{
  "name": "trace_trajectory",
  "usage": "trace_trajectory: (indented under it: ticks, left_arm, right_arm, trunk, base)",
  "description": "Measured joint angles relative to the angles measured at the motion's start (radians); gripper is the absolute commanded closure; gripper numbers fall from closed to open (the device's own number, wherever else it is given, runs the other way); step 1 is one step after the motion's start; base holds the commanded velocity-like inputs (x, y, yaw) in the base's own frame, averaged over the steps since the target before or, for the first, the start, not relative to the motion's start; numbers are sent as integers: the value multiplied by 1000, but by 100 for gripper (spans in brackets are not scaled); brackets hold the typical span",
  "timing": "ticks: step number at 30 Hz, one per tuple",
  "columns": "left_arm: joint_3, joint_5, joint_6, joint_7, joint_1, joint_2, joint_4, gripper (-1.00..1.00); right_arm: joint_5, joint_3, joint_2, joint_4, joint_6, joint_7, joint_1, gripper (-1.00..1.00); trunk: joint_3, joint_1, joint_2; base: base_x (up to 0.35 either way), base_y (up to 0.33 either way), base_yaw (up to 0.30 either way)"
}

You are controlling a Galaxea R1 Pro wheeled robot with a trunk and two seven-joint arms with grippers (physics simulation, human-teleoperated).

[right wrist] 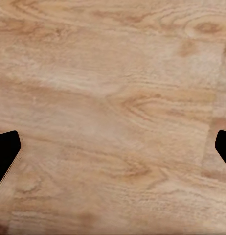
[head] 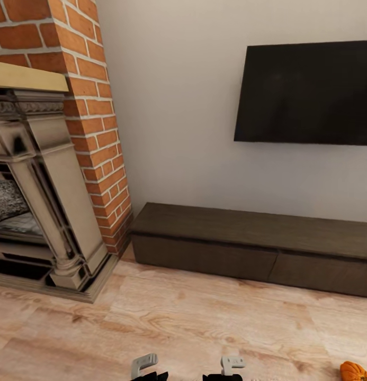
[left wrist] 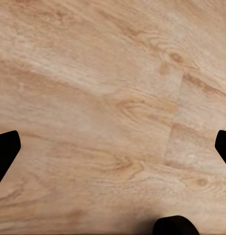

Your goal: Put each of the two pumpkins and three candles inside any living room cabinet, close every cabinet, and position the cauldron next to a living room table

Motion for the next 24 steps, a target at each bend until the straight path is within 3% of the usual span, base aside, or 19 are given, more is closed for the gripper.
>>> trace_trajectory:
  ticks: [11,24]
  left_arm:
    - [-1,0,0,0,0,0,1,-100]
    - [-1,-1,0,0,0,0,0,-100]
  right_arm:
    - [-1,-2,0,-1,0,-1,0,-100]
    - [-1,-3,0,-2,0,-1,0,-100]
  trunk:
    - [-14,0,0]
    - [-31,0,0]
  base:
    - [66,228,-185]
    - [85,-8,-181]
